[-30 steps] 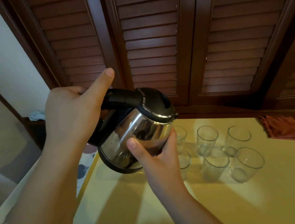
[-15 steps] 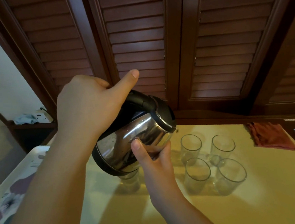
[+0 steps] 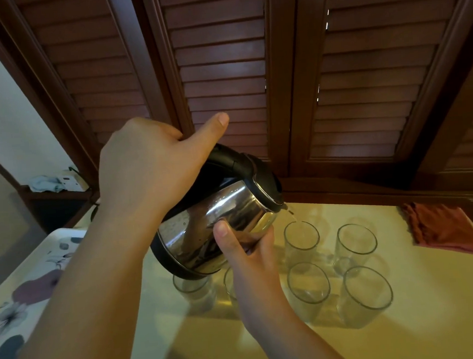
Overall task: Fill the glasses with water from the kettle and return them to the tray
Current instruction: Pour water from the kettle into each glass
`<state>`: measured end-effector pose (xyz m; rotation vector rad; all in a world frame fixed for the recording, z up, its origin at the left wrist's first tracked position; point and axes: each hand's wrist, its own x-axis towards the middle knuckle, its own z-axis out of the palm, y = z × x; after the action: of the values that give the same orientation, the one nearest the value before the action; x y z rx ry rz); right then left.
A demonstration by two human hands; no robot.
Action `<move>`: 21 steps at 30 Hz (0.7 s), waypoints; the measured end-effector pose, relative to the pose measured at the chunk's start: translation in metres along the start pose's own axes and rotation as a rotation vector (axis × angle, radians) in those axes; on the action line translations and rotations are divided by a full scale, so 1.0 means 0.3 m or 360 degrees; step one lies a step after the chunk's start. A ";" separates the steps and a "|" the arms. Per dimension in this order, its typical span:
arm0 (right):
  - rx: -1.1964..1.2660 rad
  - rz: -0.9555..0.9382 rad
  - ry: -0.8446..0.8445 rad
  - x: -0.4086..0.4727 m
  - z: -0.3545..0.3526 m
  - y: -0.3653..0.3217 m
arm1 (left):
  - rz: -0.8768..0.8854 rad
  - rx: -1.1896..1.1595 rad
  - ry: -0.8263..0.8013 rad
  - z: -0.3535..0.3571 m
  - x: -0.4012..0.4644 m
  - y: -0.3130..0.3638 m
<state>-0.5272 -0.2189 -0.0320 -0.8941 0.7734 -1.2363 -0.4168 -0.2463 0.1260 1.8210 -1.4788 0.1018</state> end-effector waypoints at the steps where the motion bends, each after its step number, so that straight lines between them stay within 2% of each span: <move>1: -0.0005 0.0004 0.0011 0.007 -0.004 0.005 | -0.0009 -0.0007 0.0009 0.004 0.002 0.001; 21: 0.0017 -0.0025 0.0007 0.041 -0.030 0.001 | 0.0001 0.0127 -0.0052 0.037 0.017 0.048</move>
<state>-0.5329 -0.2323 -0.0366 -0.8906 0.7639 -1.2555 -0.4319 -0.2574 0.1280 1.8941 -1.5176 0.1340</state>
